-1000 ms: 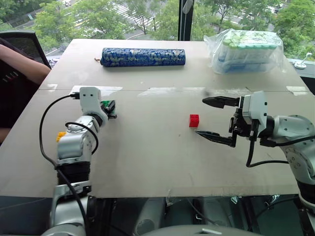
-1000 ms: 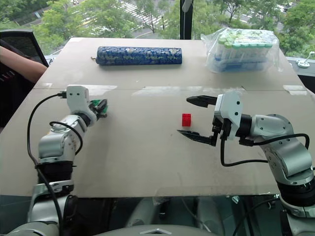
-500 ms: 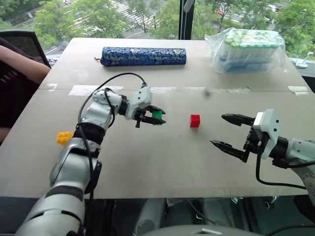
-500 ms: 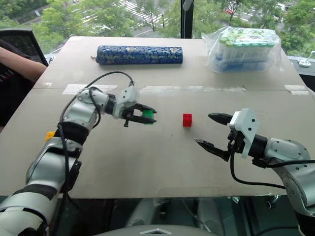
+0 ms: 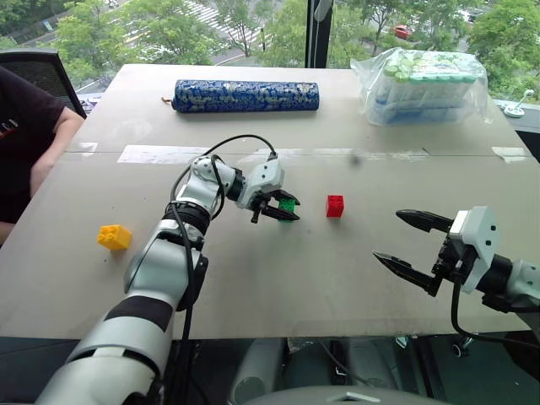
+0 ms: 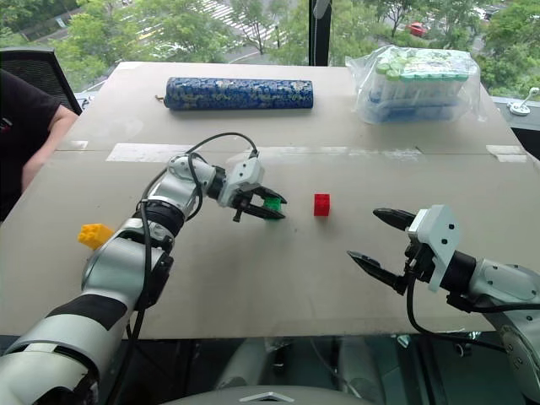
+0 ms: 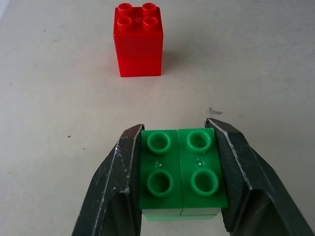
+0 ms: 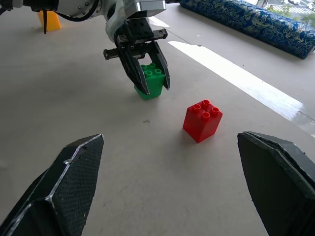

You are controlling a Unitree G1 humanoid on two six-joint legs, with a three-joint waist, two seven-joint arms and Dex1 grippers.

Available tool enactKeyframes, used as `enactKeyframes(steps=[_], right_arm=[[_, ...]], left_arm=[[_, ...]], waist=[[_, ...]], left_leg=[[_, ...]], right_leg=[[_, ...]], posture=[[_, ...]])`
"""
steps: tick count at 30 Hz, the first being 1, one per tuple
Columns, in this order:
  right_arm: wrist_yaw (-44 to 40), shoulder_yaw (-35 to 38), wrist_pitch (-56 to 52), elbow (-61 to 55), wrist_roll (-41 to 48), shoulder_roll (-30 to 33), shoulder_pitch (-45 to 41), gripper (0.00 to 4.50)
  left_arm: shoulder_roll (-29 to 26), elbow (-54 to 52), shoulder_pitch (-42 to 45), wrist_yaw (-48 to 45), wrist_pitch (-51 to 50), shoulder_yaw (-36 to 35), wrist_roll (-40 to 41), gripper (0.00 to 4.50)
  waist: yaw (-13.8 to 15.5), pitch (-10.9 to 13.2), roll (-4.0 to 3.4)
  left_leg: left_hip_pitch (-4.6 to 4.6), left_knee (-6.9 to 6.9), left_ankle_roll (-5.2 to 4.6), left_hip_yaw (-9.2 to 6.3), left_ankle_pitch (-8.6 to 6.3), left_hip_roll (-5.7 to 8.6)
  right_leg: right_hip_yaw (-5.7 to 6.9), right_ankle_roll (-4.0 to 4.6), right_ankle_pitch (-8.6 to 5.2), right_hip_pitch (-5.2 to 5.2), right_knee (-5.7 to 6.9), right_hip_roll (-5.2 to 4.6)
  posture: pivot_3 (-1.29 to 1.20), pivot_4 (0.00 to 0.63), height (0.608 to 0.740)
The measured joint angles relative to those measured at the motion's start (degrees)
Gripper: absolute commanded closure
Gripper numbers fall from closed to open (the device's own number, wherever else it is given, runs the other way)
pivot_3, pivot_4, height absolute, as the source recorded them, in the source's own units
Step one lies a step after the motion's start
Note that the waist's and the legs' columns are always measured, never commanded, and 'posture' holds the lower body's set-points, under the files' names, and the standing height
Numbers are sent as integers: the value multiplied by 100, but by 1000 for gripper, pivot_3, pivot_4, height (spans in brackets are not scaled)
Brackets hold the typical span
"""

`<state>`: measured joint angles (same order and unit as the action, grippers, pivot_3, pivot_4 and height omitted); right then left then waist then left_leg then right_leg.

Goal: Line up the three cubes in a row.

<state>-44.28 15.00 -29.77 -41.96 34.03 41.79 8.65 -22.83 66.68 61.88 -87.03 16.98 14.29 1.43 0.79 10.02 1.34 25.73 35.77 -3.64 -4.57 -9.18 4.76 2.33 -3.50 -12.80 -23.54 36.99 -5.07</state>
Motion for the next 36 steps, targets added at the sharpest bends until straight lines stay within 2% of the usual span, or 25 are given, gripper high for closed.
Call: enactKeyframes(steps=[18, 20, 21, 23, 25, 29, 32, 36], right_arm=[[-22, 19, 15, 0, 28, 62, 0, 0], [-21, 20, 15, 0, 33, 70, 0, 0], [-18, 20, 17, -1, 30, 74, 0, 0], [2, 35, 29, -1, 27, 74, -1, 0], [37, 116, 32, -1, 34, 74, -13, 0], [45, 148, 32, -26, 46, 75, -16, 0], [66, 147, 31, -84, 95, 75, -31, 0], [71, 26, 30, -87, 200, 71, -286, 0]], left_arm=[[64, 79, 79, 221, 14, -139, -293, 3182], [71, 145, 79, 215, 20, -175, -324, 2181], [74, 148, 79, 214, 24, -197, -348, 1982], [79, 157, 79, 214, 24, -231, -354, 1198], [90, 159, 81, 222, 20, -262, -353, 168], [97, 149, 85, 126, -157, -453, -266, 75], [-101, -146, 78, -117, -426, -712, -1, 75], [-929, -2040, -668, -309, -1806, -1348, 801, 75]], waist=[[1, 0, 0], [2, 0, 0], [3, 0, 0], [3, 0, 0], [3, 0, 0], [0, 0, 0], [-25, 0, 0], [-176, -2, -5]], left_leg=[[6, 17, -3, 1, -2, 3], [6, 17, -3, 1, -2, 3], [6, 17, -3, 1, -2, 3], [7, 18, -3, 1, -2, 3], [6, 20, -3, 1, -2, 3], [6, 21, -4, 1, -2, 3], [6, 21, -3, 2, -2, 1], [1, 16, -2, 1, -3, -3]], right_leg=[[1, 12, 16, 2, 3, 3], [3, 14, 18, 2, 3, 4], [2, 14, 18, 2, 3, 4], [2, 14, 18, 2, 3, 4], [2, 14, 18, 2, 3, 4], [2, 13, 19, 2, 4, 5], [0, 13, 19, 0, 6, 5], [-14, 16, 19, -1, 6, 2]], posture=[[0, 150, 740], [0, 150, 740], [0, 150, 740], [0, 150, 740], [0, 150, 740], [0, 150, 740], [0, 150, 740], [0, 150, 740]])
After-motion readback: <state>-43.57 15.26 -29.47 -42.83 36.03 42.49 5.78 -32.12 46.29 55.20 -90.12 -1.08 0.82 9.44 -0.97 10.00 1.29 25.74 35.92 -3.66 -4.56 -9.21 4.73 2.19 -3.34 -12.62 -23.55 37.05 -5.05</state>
